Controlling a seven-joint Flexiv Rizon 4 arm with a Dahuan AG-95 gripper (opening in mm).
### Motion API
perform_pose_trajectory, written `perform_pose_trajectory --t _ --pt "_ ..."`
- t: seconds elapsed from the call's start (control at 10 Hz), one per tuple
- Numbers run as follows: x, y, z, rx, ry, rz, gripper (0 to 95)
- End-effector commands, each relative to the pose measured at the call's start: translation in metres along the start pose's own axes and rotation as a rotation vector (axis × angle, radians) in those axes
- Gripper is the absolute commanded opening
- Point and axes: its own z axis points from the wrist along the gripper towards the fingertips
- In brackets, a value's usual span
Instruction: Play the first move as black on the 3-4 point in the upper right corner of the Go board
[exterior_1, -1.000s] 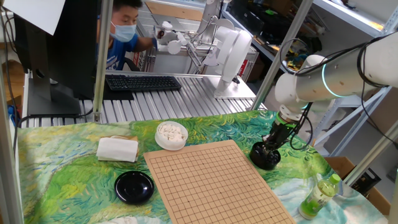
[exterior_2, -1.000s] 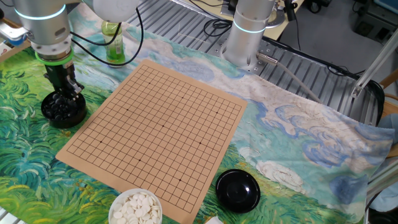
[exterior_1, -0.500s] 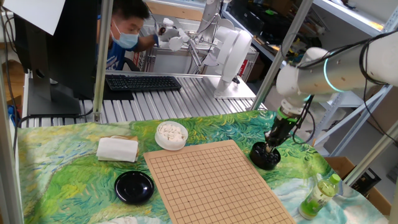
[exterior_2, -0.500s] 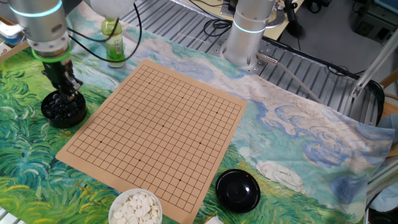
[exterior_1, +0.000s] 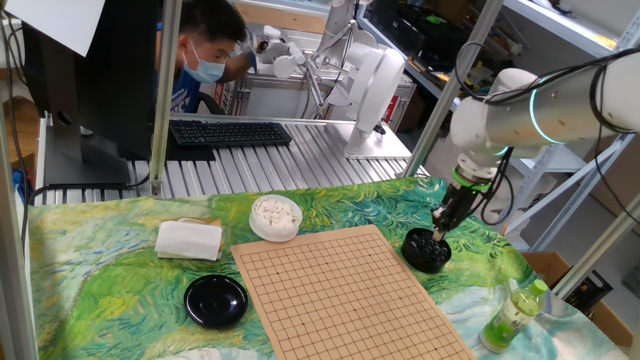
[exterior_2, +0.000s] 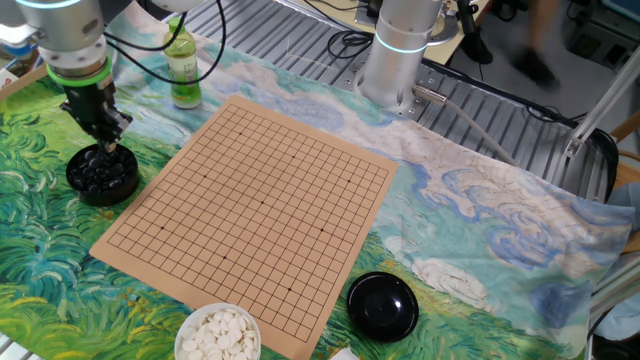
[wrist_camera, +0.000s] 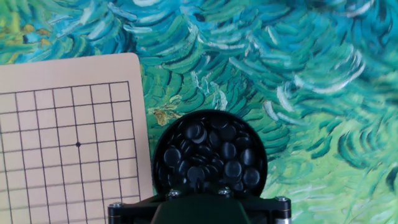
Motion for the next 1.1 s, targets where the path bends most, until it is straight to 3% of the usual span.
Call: perform_pose_trajectory --t 0.1,0.5,0.7,1.1 --pt "-0.001 0.001 -0.004 -0.005 0.002 0.006 0.0" --pt "-0.003 0.026 -0.018 -0.015 0.01 0.11 0.0" --pt "-0.013 0.042 -0.023 -0.026 0.024 0.163 0.0" --pt "-0.03 0.061 -0.021 -0.035 0.034 0.232 0.0"
